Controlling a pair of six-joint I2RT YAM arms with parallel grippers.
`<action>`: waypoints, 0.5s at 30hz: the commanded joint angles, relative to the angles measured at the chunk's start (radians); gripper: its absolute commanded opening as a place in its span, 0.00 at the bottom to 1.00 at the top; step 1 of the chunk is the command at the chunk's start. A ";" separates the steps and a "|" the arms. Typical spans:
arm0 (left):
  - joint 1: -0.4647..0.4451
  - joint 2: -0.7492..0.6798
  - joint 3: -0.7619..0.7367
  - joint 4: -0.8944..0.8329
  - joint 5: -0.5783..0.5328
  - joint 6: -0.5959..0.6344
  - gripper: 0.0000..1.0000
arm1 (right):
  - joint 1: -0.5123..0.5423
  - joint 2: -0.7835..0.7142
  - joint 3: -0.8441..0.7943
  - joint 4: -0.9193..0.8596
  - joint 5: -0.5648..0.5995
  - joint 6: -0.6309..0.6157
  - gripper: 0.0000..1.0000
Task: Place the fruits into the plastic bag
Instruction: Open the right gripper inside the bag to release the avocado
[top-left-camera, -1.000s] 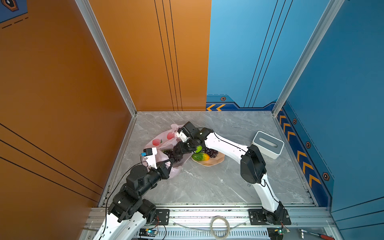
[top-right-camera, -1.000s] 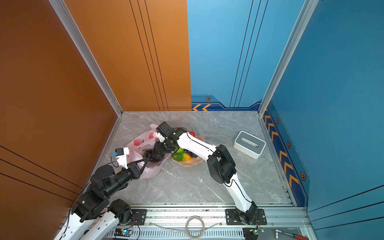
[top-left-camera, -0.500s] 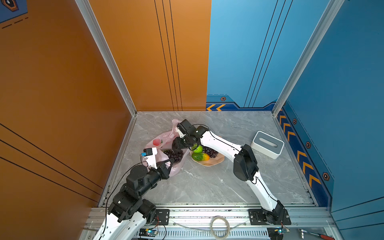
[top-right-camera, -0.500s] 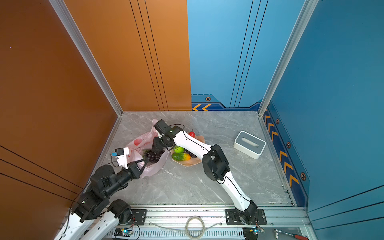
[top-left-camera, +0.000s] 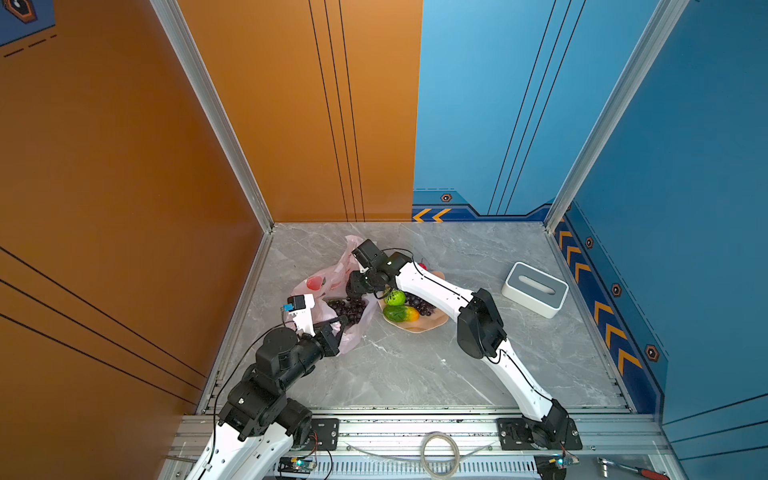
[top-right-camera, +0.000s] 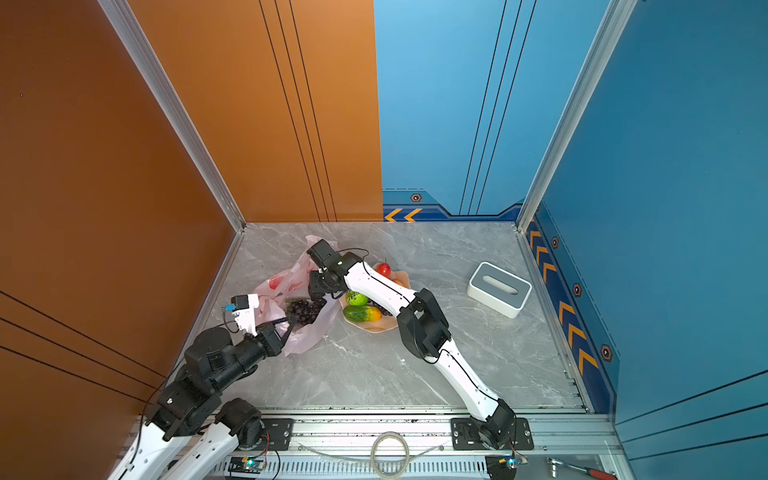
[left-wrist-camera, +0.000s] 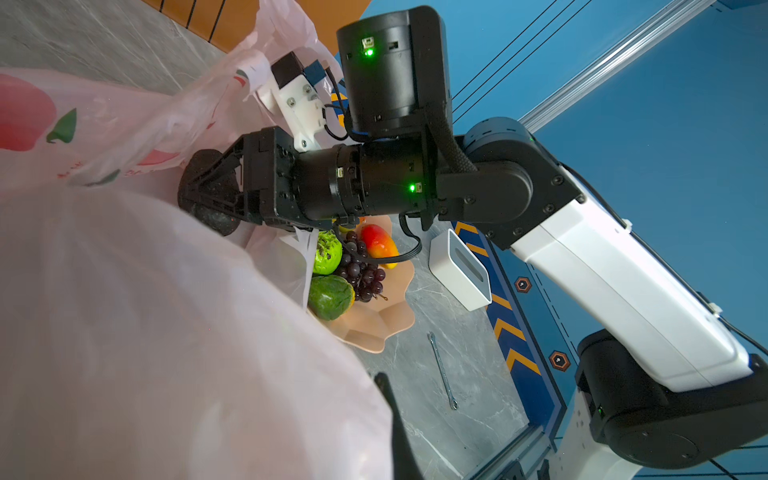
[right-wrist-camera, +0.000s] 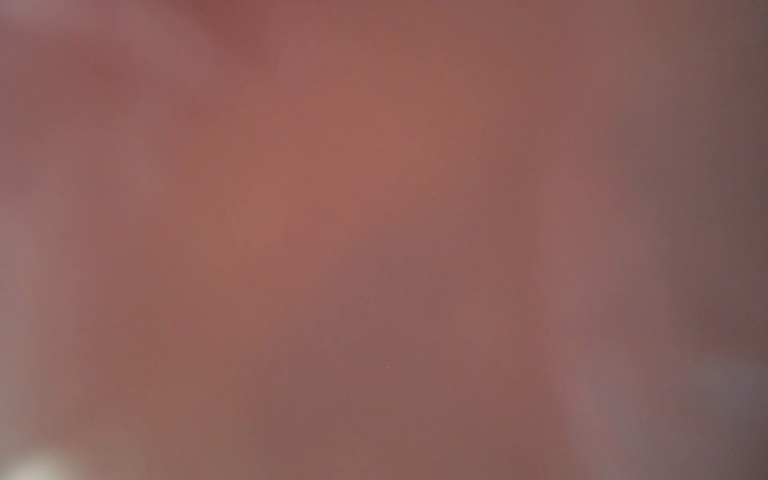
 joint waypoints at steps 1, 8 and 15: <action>0.016 0.001 -0.019 0.004 -0.026 0.000 0.00 | 0.004 0.011 0.030 -0.055 0.061 -0.034 0.49; 0.038 -0.005 -0.033 0.007 -0.012 -0.021 0.00 | 0.016 0.015 0.030 -0.093 0.095 -0.082 0.58; 0.063 -0.018 -0.033 -0.007 0.009 -0.023 0.00 | 0.019 0.006 0.031 -0.102 0.091 -0.089 0.63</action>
